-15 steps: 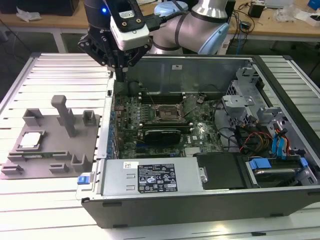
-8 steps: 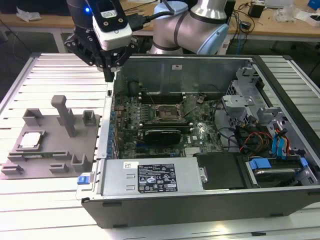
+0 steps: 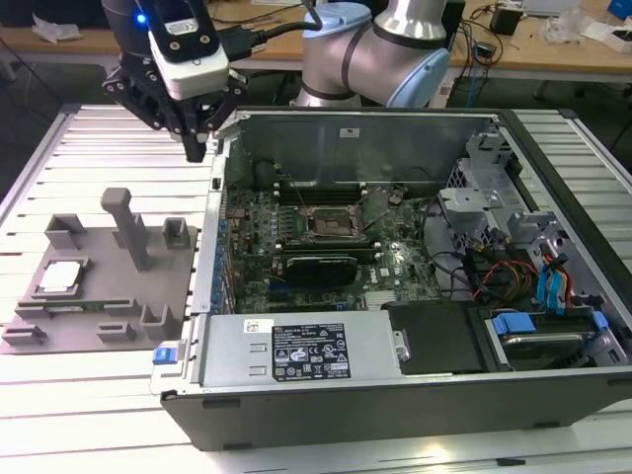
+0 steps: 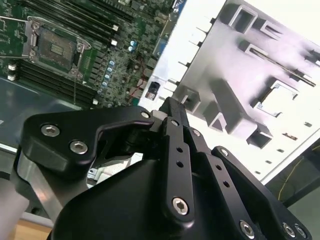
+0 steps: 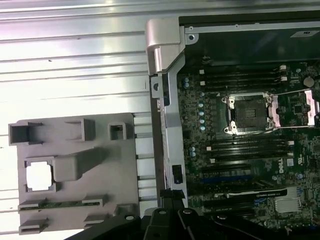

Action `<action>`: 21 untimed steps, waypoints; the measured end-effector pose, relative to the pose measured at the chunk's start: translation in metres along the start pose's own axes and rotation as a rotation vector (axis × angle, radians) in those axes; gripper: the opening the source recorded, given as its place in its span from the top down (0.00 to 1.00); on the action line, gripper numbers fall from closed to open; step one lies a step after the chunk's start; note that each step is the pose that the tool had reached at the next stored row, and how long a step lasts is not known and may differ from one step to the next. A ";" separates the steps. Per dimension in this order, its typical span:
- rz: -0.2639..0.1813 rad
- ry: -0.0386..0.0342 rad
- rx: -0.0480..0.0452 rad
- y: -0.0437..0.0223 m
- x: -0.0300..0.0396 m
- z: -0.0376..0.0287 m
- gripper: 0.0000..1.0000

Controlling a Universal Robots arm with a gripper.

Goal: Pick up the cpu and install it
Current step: 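Reach for the cpu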

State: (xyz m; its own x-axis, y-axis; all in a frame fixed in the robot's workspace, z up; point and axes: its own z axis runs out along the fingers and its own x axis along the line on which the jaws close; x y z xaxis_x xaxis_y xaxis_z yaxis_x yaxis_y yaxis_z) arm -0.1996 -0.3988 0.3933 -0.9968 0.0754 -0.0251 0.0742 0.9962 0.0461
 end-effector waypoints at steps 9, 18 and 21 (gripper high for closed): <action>0.000 -0.0027 -0.0002 -0.0033 0.0445 -0.0009 0.89; 0.000 -0.0032 -0.0003 -0.0064 0.0810 0.0064 0.89; 0.000 -0.0032 -0.0002 -0.0076 0.0905 0.0094 0.89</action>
State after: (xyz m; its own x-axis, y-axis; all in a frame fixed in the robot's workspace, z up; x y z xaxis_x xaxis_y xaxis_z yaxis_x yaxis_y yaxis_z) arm -0.2900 -0.3992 0.3813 -0.9968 0.0753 -0.0282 0.0739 0.9962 0.0463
